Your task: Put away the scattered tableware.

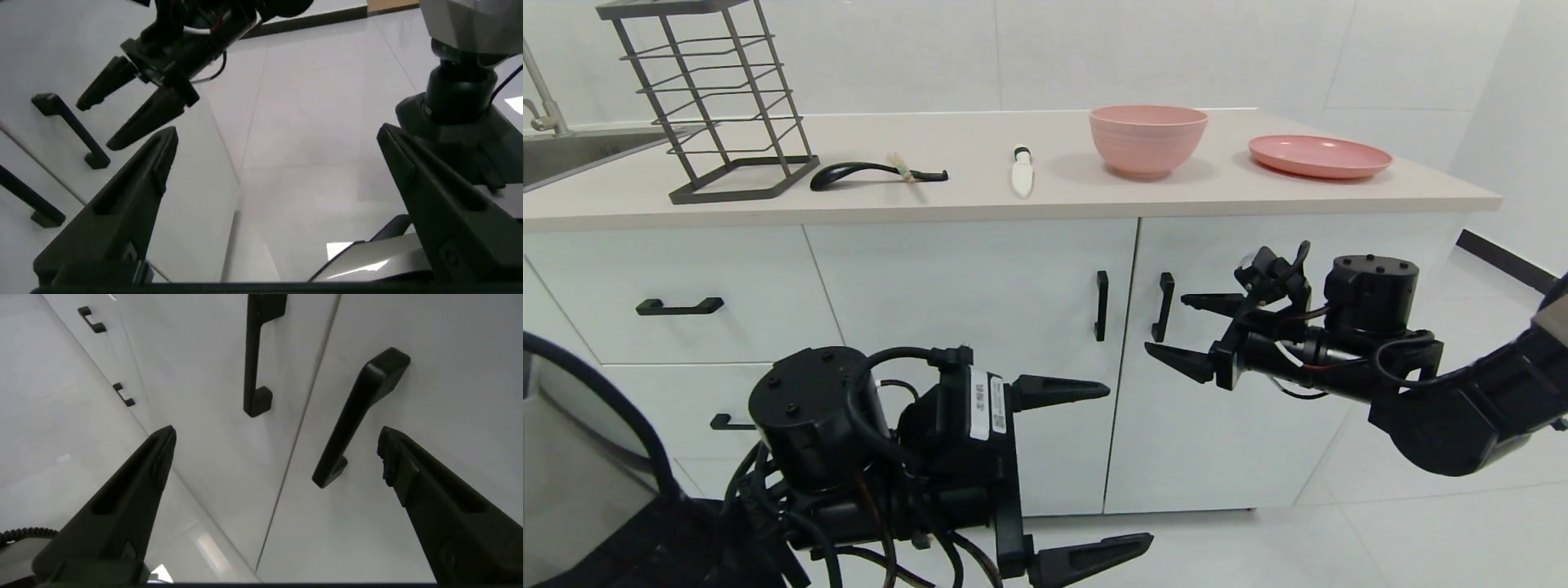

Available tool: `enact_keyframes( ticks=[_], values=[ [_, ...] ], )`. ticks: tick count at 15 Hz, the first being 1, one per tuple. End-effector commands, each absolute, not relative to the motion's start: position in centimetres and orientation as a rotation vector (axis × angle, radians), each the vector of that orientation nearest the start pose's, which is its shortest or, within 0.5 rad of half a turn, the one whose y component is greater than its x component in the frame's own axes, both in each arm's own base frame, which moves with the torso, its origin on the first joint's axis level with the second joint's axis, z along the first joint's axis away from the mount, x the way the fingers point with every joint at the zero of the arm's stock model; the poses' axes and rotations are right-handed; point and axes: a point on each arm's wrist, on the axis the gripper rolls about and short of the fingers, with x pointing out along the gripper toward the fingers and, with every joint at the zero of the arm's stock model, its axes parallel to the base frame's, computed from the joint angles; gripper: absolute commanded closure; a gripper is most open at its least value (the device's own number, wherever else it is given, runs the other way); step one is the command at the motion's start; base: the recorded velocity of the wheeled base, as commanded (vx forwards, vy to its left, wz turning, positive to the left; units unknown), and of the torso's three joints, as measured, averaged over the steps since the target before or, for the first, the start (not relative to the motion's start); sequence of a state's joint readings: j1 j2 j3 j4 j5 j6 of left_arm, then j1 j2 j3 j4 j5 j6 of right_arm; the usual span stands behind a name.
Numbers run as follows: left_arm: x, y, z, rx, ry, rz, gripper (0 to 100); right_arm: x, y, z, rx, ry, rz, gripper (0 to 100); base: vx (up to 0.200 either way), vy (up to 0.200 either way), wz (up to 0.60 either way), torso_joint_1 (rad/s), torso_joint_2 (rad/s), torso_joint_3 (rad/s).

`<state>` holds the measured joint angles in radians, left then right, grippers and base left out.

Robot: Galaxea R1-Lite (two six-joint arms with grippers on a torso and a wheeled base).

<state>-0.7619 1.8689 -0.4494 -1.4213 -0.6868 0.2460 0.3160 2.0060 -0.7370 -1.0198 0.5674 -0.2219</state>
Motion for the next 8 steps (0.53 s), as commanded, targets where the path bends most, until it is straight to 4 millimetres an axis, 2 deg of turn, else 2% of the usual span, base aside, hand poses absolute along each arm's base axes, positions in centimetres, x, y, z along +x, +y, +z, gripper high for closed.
enact_keyframes(
  ticks=[1,5,8],
  values=[
    [20.6,-21.7,12.3,0.183,-0.172,-1.436,0,33.2,12.0,9.5,-0.172,0.173,0.9,0,0.0,0.0,0.0,0.0,0.0,0.0],
    [24.5,-24.2,13.9,0.111,-0.233,-1.333,0,33.9,12.5,8.9,-0.171,0.144,0.912,0,0.0,0.0,0.0,0.0,0.0,0.0],
    [25.3,-24.9,13.9,0.078,-0.223,-1.304,0,33.9,12.7,8.9,-0.172,0.142,0.918,0,0.0,0.0,0.0,0.0,0.0,0.0]
  ],
)
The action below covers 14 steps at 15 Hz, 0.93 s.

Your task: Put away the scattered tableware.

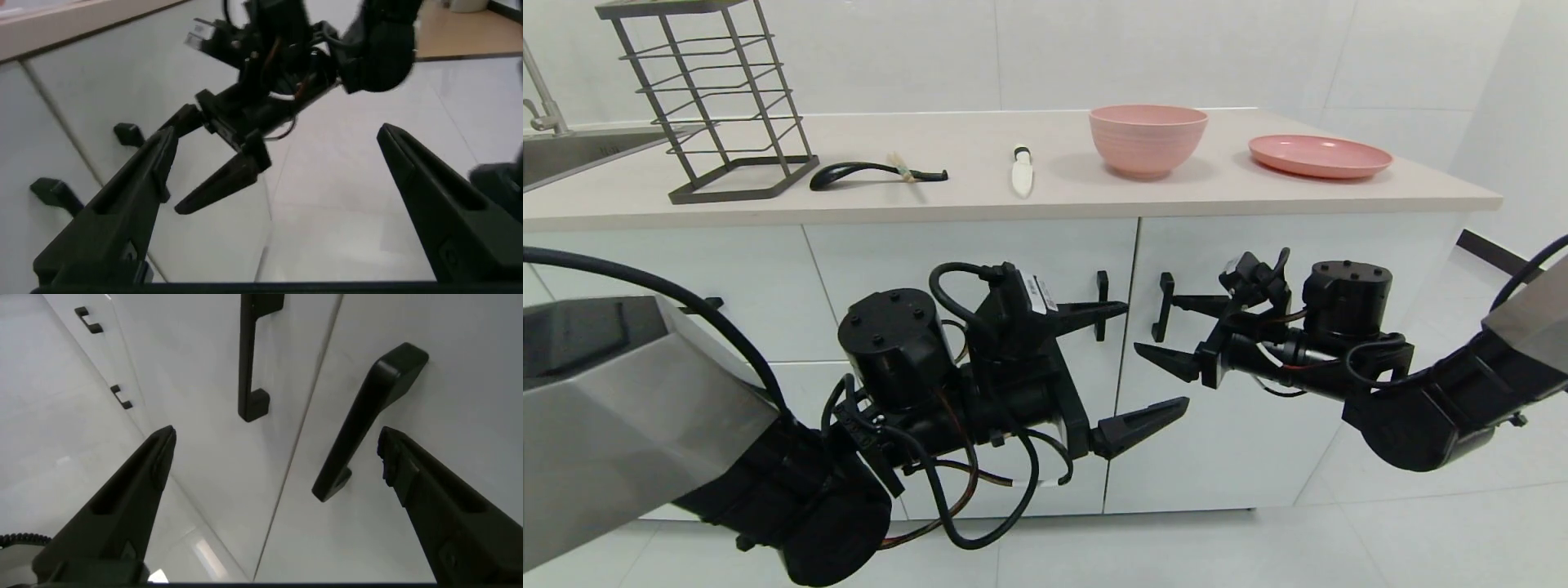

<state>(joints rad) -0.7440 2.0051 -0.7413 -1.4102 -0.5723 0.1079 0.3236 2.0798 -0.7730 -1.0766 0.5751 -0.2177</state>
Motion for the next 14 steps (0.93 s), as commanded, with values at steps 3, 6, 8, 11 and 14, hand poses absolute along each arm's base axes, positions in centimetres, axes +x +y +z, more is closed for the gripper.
enact_keyframes(
  ticks=[3,6,8,11,14],
  values=[
    [25.7,-25.0,14.0,0.048,-0.211,-1.244,0,34.5,12.9,9.3,-0.175,0.114,0.918,0,0.0,0.0,0.0,0.0,0.0,0.0],
    [26.1,-25.1,14.3,0.049,-0.225,-1.238,0,34.2,13.7,9.1,-0.172,0.109,0.985,0,0.0,0.0,0.0,0.0,0.0,0.0],
    [26.3,-25.1,14.3,0.058,-0.235,-1.226,0,34.3,14.4,8.5,-0.171,0.099,1.004,0,0.0,0.0,0.0,0.0,0.0,0.0],
    [26.3,-25.1,14.3,0.058,-0.232,-1.217,0,33.0,14.1,7.7,-0.162,0.109,1.113,0,0.0,0.0,0.0,0.0,0.0,0.0],
    [26.9,-25.6,13.8,0.058,-0.215,-1.218,0,30.7,13.2,8.3,-0.164,0.094,1.121,0,0.0,0.0,0.0,0.0,0.0,0.0]
  ],
)
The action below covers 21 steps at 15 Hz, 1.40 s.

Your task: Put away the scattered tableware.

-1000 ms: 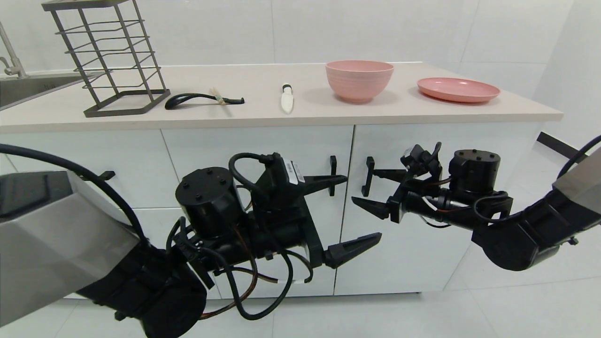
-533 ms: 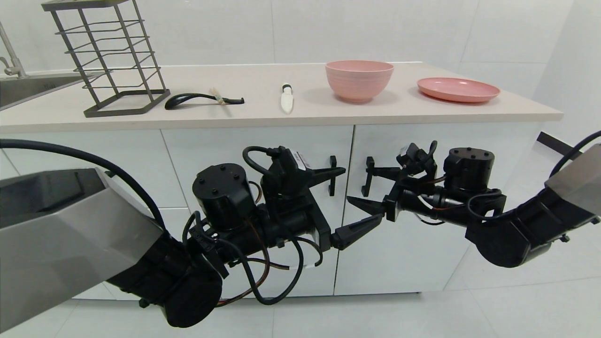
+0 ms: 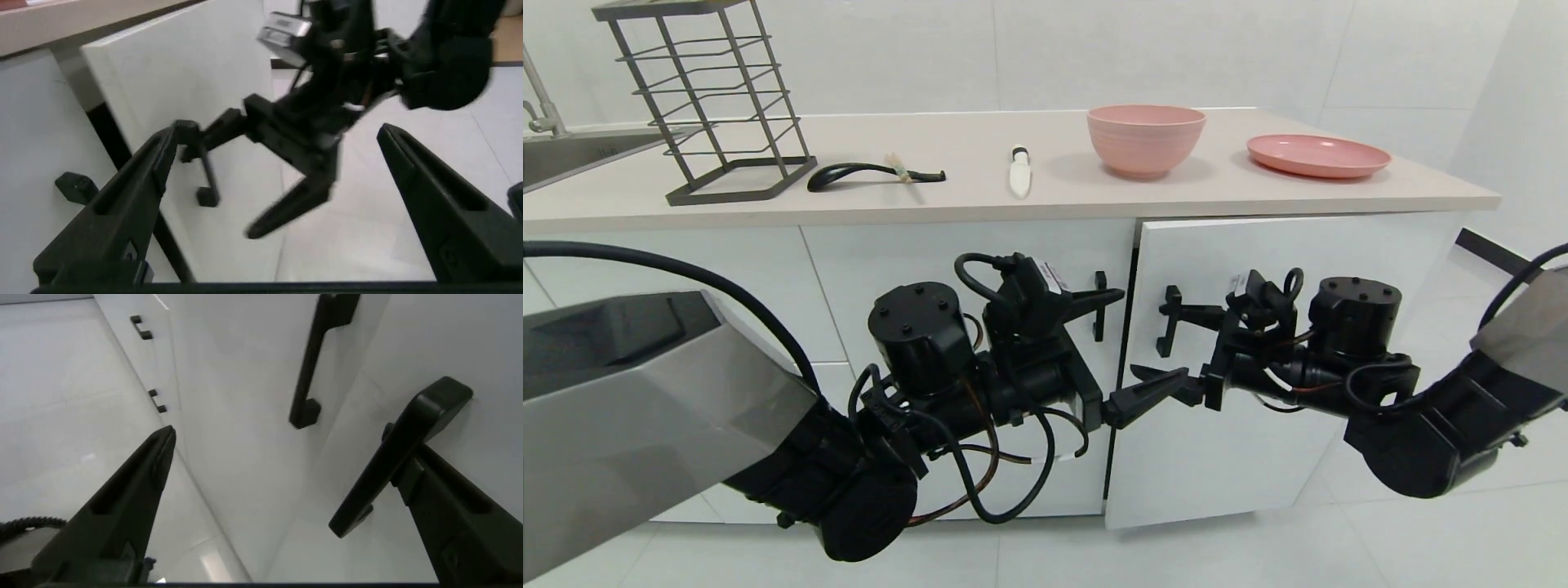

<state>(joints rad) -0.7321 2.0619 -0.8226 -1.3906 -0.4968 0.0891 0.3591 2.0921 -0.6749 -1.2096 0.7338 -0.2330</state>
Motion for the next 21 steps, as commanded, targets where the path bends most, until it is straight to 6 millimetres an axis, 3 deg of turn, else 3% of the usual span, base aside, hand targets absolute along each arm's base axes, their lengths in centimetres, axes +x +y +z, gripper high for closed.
enact_keyframes(
  ticks=[1,5,8,13,21],
  values=[
    [27.6,-26.2,13.7,0.057,-0.226,-1.217,0,29.1,12.5,8.8,-0.163,0.099,1.12,0,0.0,0.0,0.0,0.0,0.0,0.0],
    [29.3,-27.8,15.0,0.057,-0.21,-1.174,0,24.9,10.7,10.4,-0.162,0.099,1.116,0,0.0,0.0,0.0,0.0,0.0,0.0],
    [29.9,-30.2,15.5,0.048,-0.245,-1.205,0,23.1,10.0,10.4,-0.157,0.119,1.118,0,0.0,0.0,0.0,0.0,0.0,0.0],
    [27.9,-33.3,15.1,0.042,-0.235,-1.291,0,22.7,9.5,9.7,-0.152,0.155,1.106,0,0.0,0.0,0.0,0.0,0.0,0.0],
    [27.7,-33.4,15.3,0.038,-0.258,-1.292,0,24.5,7.7,8.4,-0.145,0.173,1.018,0,0.0,0.0,0.0,0.0,0.0,0.0]
  ],
)
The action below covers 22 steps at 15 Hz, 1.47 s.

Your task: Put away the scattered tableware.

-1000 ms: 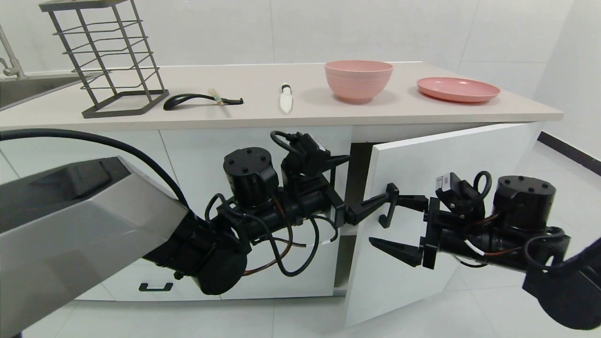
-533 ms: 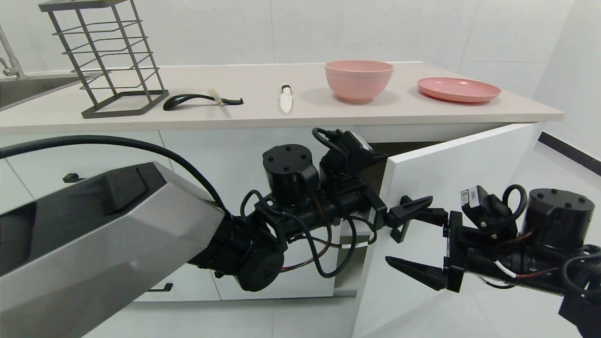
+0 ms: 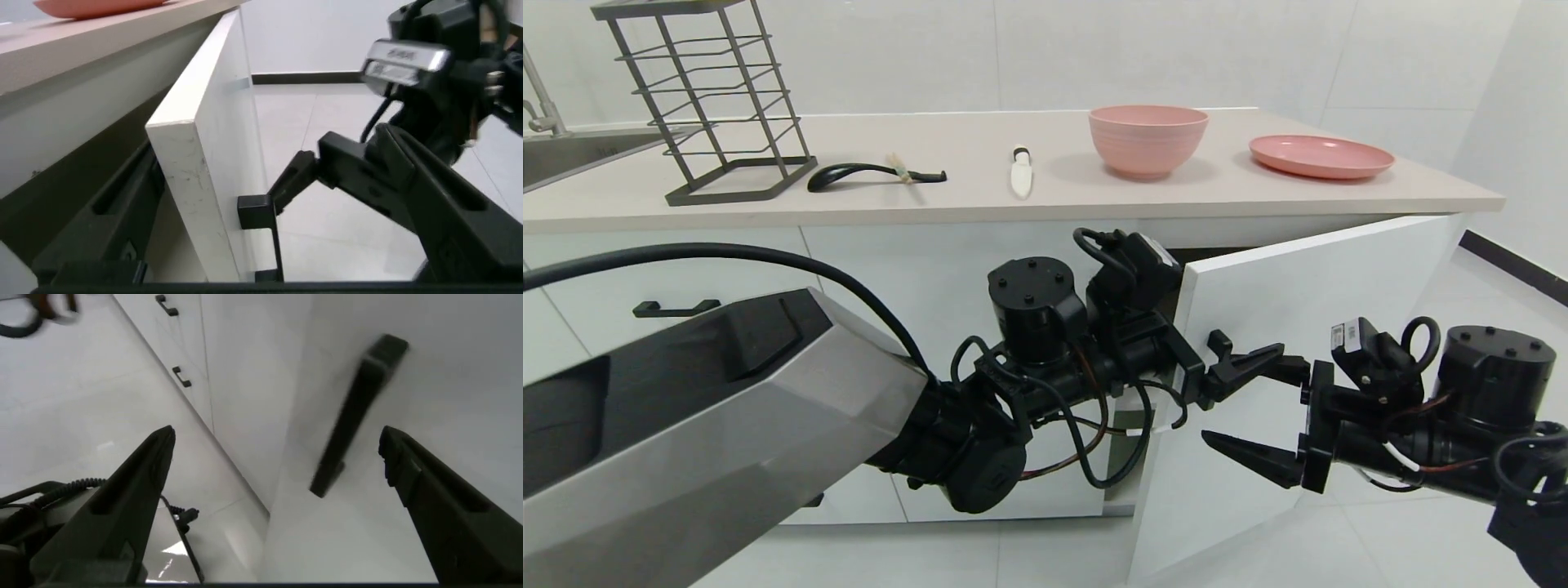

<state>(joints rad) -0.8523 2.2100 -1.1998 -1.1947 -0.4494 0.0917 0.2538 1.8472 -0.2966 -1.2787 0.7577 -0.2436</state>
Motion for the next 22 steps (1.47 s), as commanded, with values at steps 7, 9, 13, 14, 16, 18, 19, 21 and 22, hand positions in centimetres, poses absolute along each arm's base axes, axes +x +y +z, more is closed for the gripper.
enact_keyframes(
  ticks=[7,9,13,14,16,18,19,21,22],
  values=[
    [28.0,-33.3,15.2,0.043,-0.255,-1.261,0,23.4,6.9,8.3,-0.141,0.19,0.994,0,0.0,0.0,0.0,0.0,0.0,0.0],
    [28.2,-33.2,15.1,0.048,-0.255,-1.229,0,22.6,6.7,8.4,-0.14,0.195,0.993,0,0.0,0.0,0.0,0.0,0.0,0.0],
    [28.5,-33.3,14.6,0.072,-0.253,-1.217,0,19.7,6.1,10.2,-0.159,0.132,0.989,0,0.0,0.0,0.0,0.0,0.0,0.0],
    [28.5,-33.3,14.4,0.072,-0.249,-1.217,0,18.8,5.9,10.4,-0.162,0.125,0.987,0,0.0,0.0,0.0,0.0,0.0,0.0],
    [28.8,-33.6,14.5,0.07,-0.26,-1.214,0,16.9,5.5,11.5,-0.179,0.07,0.97,0,0.0,0.0,0.0,0.0,0.0,0.0],
    [29.1,-33.9,14.4,0.069,-0.264,-1.214,0,15.5,5.1,12.5,-0.195,0.008,0.957,0,0.0,0.0,0.0,0.0,0.0,0.0],
    [29.2,-34.0,13.9,0.072,-0.254,-1.215,0,14.4,4.7,13.2,-0.209,-0.042,0.936,0,0.0,0.0,0.0,0.0,0.0,0.0],
    [29.3,-34.2,13.2,0.075,-0.24,-1.218,0,13.1,3.8,14.7,-0.239,-0.142,0.884,0,0.0,0.0,0.0,0.0,0.0,0.0],
    [29.3,-34.4,12.9,0.077,-0.236,-1.22,0,12.3,3.4,15.4,-0.255,-0.19,0.853,0,0.0,0.0,0.0,0.0,0.0,0.0]
  ],
)
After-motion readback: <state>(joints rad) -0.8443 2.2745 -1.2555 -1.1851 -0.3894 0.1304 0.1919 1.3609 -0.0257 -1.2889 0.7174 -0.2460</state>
